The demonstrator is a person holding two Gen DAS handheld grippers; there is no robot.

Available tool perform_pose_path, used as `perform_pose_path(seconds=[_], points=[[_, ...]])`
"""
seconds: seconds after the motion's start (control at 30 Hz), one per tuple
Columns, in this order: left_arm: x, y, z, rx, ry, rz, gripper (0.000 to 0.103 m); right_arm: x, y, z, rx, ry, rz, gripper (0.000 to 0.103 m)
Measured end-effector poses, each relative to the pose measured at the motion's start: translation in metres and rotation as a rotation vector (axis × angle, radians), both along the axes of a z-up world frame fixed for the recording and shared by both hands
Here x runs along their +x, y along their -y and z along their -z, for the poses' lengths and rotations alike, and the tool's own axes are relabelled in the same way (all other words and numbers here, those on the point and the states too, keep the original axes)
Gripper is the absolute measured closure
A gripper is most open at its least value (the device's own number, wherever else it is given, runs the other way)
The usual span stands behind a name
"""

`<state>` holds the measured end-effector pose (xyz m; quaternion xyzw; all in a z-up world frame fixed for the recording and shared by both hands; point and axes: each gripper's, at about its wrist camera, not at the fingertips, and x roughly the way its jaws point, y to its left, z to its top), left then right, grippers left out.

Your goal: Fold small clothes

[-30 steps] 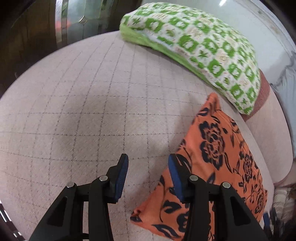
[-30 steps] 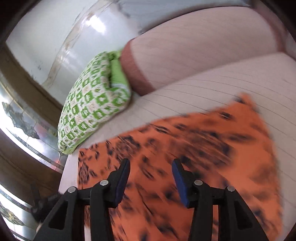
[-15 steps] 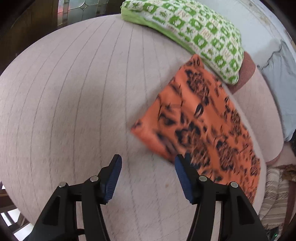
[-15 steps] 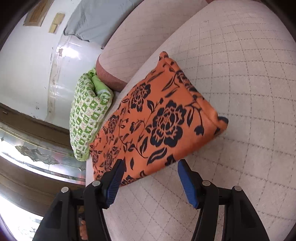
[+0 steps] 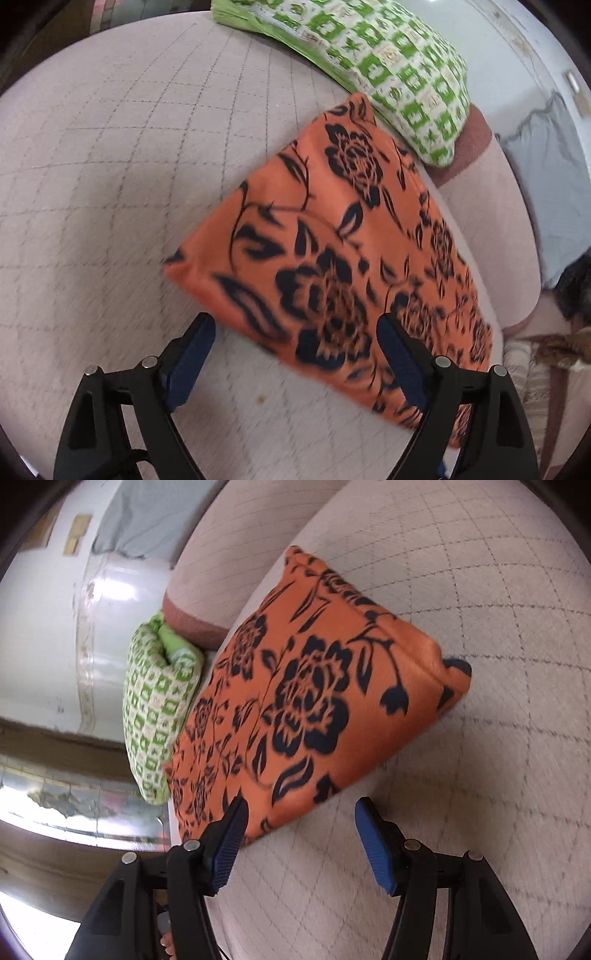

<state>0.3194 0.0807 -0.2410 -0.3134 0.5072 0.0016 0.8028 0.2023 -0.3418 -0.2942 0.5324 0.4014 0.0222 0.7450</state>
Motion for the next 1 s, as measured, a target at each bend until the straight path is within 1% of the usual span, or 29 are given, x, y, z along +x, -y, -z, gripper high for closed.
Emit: perform_pose_path(seconds=[0.1, 0.13, 0.17, 0.2, 0.3, 0.37, 0.43, 0.47, 0.5, 0.53, 0.57, 0.6, 0.67, 0.73, 0.77, 0.8, 0.83, 0.9, 0.97, 1.0], points=[[0.01, 0.004, 0.0, -0.002, 0.036, -0.014, 0.015, 0.008, 0.007, 0.006, 0.037, 0.01, 0.049, 0.039], [0.012, 0.005, -0.001, 0.004, 0.042, -0.02, 0.017, 0.01, 0.01, 0.007, 0.05, 0.014, 0.066, 0.039], [0.013, 0.005, -0.001, 0.005, 0.052, -0.034, 0.025, 0.011, 0.012, 0.009, 0.063, 0.019, 0.085, 0.039], [0.015, 0.006, -0.002, 0.012, 0.059, -0.049, 0.04, 0.013, 0.015, 0.011, 0.077, 0.022, 0.105, 0.039], [0.014, 0.003, 0.0, 0.02, 0.071, -0.071, 0.059, 0.016, 0.02, 0.013, 0.104, 0.039, 0.159, 0.039], [0.015, 0.002, 0.001, 0.017, 0.084, -0.074, 0.066, 0.019, 0.023, 0.013, 0.108, 0.049, 0.181, 0.039], [0.017, 0.006, 0.001, 0.033, 0.098, -0.062, 0.066, 0.023, 0.023, 0.011, 0.088, 0.057, 0.188, 0.04], [0.02, 0.009, 0.001, 0.045, 0.099, -0.057, 0.065, 0.026, 0.022, 0.009, 0.066, 0.064, 0.184, 0.046], [0.021, 0.012, 0.002, 0.054, 0.1, -0.054, 0.058, 0.028, 0.022, 0.007, 0.047, 0.064, 0.184, 0.053], [0.022, 0.014, 0.003, 0.053, 0.101, -0.048, 0.053, 0.03, 0.02, 0.005, 0.011, 0.057, 0.178, 0.074], [0.023, 0.016, 0.004, 0.053, 0.099, -0.04, 0.044, 0.033, 0.018, 0.005, -0.018, 0.044, 0.163, 0.074], [0.024, 0.017, 0.004, 0.059, 0.099, -0.032, 0.042, 0.035, 0.018, 0.005, -0.03, 0.032, 0.161, 0.074], [0.025, 0.022, 0.003, 0.098, 0.099, -0.015, 0.042, 0.035, 0.017, 0.002, -0.042, 0.032, 0.158, 0.074], [0.024, 0.021, 0.002, 0.13, 0.101, -0.023, 0.063, 0.036, 0.015, -0.001, -0.056, 0.028, 0.157, 0.073], [0.025, 0.021, 0.002, 0.137, 0.104, -0.024, 0.073, 0.036, 0.015, -0.001, -0.05, 0.024, 0.161, 0.071], [0.026, 0.019, 0.003, 0.131, 0.107, -0.021, 0.077, 0.036, 0.015, 0.0, -0.043, 0.015, 0.166, 0.07], [0.027, 0.018, 0.004, 0.122, 0.111, -0.021, 0.079, 0.038, 0.014, 0.001, -0.037, 0.013, 0.165, 0.067], [0.027, 0.017, 0.004, 0.113, 0.119, -0.027, 0.083, 0.042, 0.011, 0.001, -0.06, 0.024, 0.149, 0.067], [0.026, 0.017, 0.003, 0.116, 0.124, -0.029, 0.085, 0.043, 0.008, -0.003, -0.131, 0.03, 0.119, 0.073], [0.025, 0.016, 0.002, 0.105, 0.13, -0.037, 0.086, 0.042, 0.007, -0.006, -0.173, 0.032, 0.11, 0.076]])
